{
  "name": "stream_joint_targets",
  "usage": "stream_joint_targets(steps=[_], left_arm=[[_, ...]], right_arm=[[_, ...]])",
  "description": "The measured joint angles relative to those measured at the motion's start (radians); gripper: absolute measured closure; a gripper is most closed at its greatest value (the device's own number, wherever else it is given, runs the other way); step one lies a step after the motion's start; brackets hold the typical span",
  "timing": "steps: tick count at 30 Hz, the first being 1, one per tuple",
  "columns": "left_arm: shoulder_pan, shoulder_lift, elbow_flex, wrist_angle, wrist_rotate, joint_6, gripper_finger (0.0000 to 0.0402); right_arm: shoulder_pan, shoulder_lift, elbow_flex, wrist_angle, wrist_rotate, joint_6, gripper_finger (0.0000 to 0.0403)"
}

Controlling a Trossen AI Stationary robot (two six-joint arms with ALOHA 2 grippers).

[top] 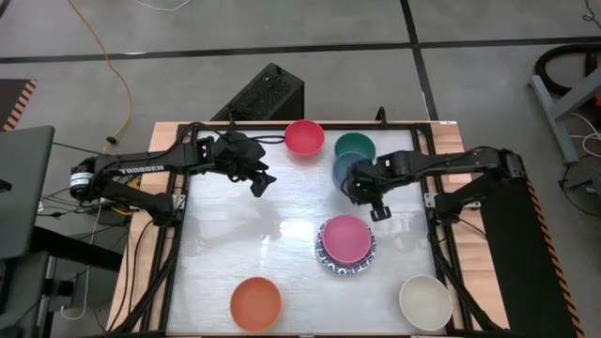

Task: Nest bowls inside each other by size order
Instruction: Stack the blue bowl into the pink bowl

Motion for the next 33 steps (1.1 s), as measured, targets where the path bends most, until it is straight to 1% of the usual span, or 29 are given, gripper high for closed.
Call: stream_joint_targets(steps=[6, 12, 24, 30, 33], left_arm=[[0.000, 0.000, 0.000, 0.000, -0.001, 0.003, 0.0150], [0.000, 0.000, 0.000, 0.000, -0.001, 0.003, 0.0150], [0.000, 0.000, 0.000, 0.000, -0.009, 0.019, 0.0150], [0.000, 0.000, 0.000, 0.000, -0.008, 0.018, 0.0150], [0.000, 0.000, 0.000, 0.000, -0.008, 0.010, 0.0150]], right_arm=[[0.056, 0.000, 0.000, 0.045, -0.001, -0.153, 0.0390], [0.114, 0.000, 0.000, 0.056, -0.003, -0.243, 0.0390], [0.231, 0.000, 0.003, 0.051, -0.003, -0.247, 0.0389], [0.278, 0.000, 0.060, 0.038, 0.006, -0.247, 0.0388], [0.303, 0.000, 0.101, 0.024, 0.030, -0.247, 0.0388]])
